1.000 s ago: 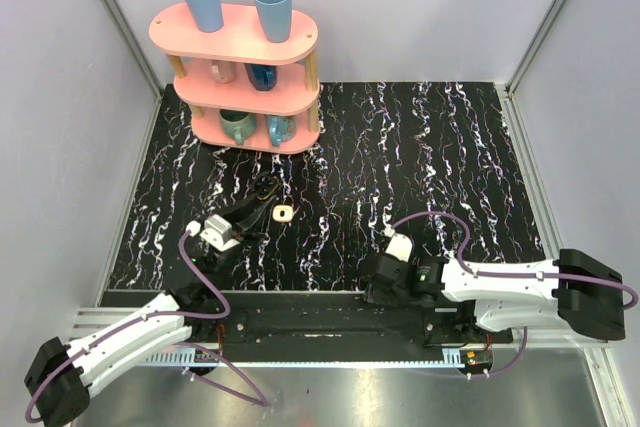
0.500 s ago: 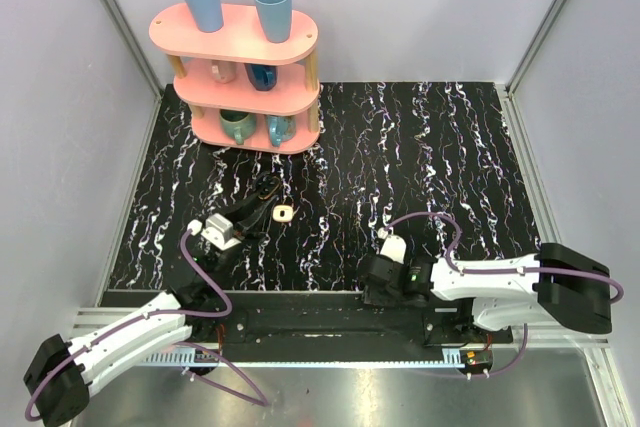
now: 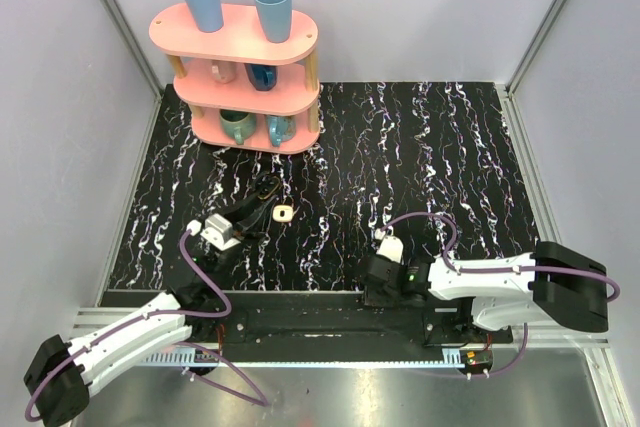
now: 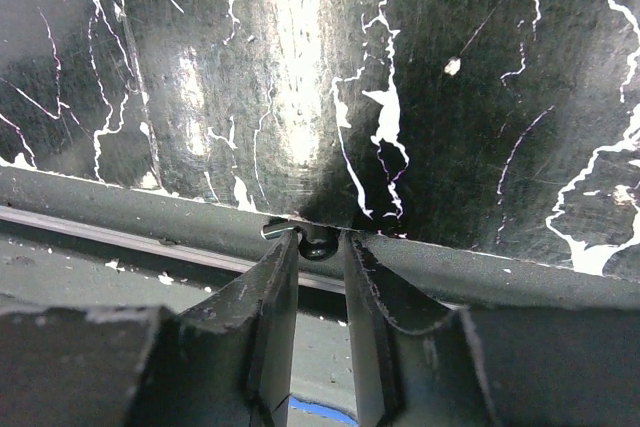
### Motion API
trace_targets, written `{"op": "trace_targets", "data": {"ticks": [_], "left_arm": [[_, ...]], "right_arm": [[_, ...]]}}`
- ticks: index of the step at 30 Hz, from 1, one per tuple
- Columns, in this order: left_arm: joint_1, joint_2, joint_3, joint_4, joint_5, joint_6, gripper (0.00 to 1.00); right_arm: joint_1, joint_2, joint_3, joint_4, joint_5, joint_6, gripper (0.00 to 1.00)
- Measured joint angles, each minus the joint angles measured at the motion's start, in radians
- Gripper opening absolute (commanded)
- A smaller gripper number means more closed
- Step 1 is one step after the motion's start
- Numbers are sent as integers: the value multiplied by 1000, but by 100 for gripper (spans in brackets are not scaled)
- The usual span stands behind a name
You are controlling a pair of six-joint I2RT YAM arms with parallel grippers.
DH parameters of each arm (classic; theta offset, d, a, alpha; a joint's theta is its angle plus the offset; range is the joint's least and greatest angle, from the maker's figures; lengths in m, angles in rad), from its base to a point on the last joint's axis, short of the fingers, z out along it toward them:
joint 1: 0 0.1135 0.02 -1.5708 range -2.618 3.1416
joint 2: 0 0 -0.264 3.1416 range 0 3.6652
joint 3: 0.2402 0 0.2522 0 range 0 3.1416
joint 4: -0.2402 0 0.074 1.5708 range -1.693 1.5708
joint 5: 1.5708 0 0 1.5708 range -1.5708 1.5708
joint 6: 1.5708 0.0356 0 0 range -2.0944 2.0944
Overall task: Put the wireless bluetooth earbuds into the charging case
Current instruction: Pick up the earbud from the center of the board, then place the earbud in the charging case.
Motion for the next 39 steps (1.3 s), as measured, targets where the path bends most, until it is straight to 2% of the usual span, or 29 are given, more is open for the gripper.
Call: {"op": "trace_targets", "data": {"ticks": [3,7,13,19,24,30,39], "left_arm": [[0,0,0,0,0,0,0],[0,0,0,0,0,0,0],[0,0,0,-1,1,0,0],[0,-24,0,-33,11,-1,0],[0,-48,5,-126,18,-17,0],[0,-50,61,-296,82,-29,0],[0,-47,177,-489,254,-36,0]], "right_arm": [[0,5,0,3,-5,-7,25],[0,25,12,8,-6,-19,22],[0,43,28,20,-14,-54,4],[19,5,74,-16,7,-164,3],[39,-79,189,-71,59,-314,2],[45,-121,378,-148,202,-566,4],[46,-15,615,-127,449,-1028,4]]}}
